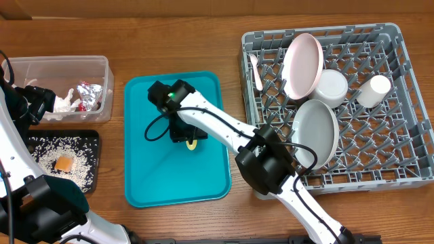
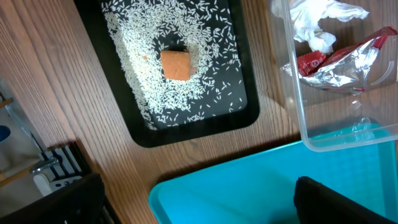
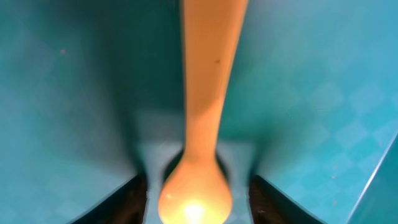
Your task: Sort waste into correct bins and load items into the dishwasher rack
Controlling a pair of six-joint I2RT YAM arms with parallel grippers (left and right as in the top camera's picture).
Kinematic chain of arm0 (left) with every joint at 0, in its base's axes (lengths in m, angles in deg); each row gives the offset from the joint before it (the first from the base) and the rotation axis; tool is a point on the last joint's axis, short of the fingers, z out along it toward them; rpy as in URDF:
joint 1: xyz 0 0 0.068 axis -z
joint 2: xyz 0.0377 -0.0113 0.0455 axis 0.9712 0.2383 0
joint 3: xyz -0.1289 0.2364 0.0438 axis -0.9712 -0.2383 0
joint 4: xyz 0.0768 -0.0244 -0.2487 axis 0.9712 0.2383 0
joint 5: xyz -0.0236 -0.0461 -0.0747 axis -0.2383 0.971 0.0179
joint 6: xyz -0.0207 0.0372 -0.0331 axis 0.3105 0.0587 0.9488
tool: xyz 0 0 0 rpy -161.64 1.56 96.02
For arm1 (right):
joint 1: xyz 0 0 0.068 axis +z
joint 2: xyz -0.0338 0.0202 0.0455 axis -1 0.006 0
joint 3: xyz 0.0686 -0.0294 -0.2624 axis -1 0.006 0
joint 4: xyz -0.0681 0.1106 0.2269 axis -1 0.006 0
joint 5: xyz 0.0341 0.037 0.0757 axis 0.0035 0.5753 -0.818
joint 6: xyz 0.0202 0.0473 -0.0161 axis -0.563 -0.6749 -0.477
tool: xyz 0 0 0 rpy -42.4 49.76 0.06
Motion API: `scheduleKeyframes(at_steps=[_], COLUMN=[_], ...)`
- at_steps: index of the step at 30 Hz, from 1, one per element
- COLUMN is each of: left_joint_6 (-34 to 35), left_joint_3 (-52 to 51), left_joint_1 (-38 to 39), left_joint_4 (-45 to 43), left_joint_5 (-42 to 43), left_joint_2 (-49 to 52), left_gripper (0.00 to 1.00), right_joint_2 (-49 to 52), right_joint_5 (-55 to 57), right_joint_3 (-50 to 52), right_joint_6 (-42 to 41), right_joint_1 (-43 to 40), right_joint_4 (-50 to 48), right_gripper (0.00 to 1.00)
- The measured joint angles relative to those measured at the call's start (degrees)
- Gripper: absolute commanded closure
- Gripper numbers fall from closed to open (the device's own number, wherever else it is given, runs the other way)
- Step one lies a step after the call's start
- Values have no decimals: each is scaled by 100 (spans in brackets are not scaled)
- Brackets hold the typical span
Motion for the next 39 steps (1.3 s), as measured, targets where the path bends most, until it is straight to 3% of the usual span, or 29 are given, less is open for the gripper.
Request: scheduleKeyframes(at_steps=[19, 31, 39], left_joint_6=[0, 0, 0], left_joint_3=[-2, -2, 0], left_joint_1=[0, 0, 0], left_joint_4=[0, 0, 0], left_joint_5=[0, 0, 0], left_joint_2=[0, 0, 0], left_gripper=[0, 0, 0], right_joint_2=[2, -74, -1099], right_joint_5=[-149, -127, -72], right_joint_3=[0, 0, 0], right_joint_6=[-17, 278, 693], right_joint_1=[-61, -584, -975], right_joint_4=[341, 422, 422], right_gripper=[84, 85, 83])
